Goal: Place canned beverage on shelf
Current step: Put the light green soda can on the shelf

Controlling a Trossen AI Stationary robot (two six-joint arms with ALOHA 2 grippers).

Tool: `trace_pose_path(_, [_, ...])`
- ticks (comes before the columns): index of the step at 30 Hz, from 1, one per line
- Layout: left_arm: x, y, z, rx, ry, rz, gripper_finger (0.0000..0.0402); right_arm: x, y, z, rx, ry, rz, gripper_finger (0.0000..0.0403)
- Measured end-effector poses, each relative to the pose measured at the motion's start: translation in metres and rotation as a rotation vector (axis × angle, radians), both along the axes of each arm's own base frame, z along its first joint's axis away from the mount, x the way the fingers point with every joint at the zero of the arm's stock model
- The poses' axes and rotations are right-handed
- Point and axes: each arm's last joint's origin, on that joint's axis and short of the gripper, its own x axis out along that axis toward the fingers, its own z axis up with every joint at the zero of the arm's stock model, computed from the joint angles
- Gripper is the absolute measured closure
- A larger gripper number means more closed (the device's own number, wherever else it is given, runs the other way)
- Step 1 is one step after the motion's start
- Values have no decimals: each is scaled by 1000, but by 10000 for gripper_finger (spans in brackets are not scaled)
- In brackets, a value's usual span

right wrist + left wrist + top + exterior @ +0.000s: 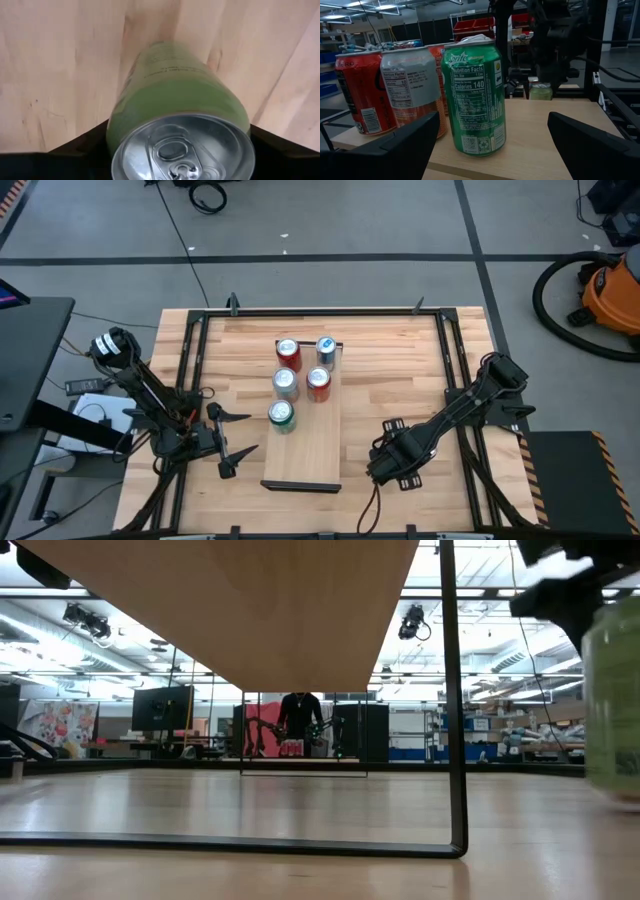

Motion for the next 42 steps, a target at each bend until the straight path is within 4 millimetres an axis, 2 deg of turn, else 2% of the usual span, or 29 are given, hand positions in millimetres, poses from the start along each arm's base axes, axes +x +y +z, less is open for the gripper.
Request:
trace_pose_path(4, [0,0,0,0,0,0,17,3,-3,16,-17,13,6,97])
trace_pose_path(8, [0,0,0,-3,-1,0,17,5,-7,44,-99,-7,7,87])
trace_pose_path(11, [0,0,0,-7,-2,0,17,9,-10,67,-134,-56,2,82])
trace_pose_path(17, [0,0,0,-12,-3,3,17,23,-19,111,-96,-198,-26,82])
trace_pose_path(21, [0,1,0,-15,-1,18,17,28,-27,131,-103,-265,-20,82])
trace_pose_path(26, [0,1,0,-42,-8,20,17,35,-40,146,-103,-320,22,81])
trace_pose_path(34, [0,1,0,-96,-25,17,17,51,-60,157,-95,-401,74,81])
trace_pose_path(42, [-1,-4,4,-168,-46,4,17,61,-63,162,-68,-487,147,80])
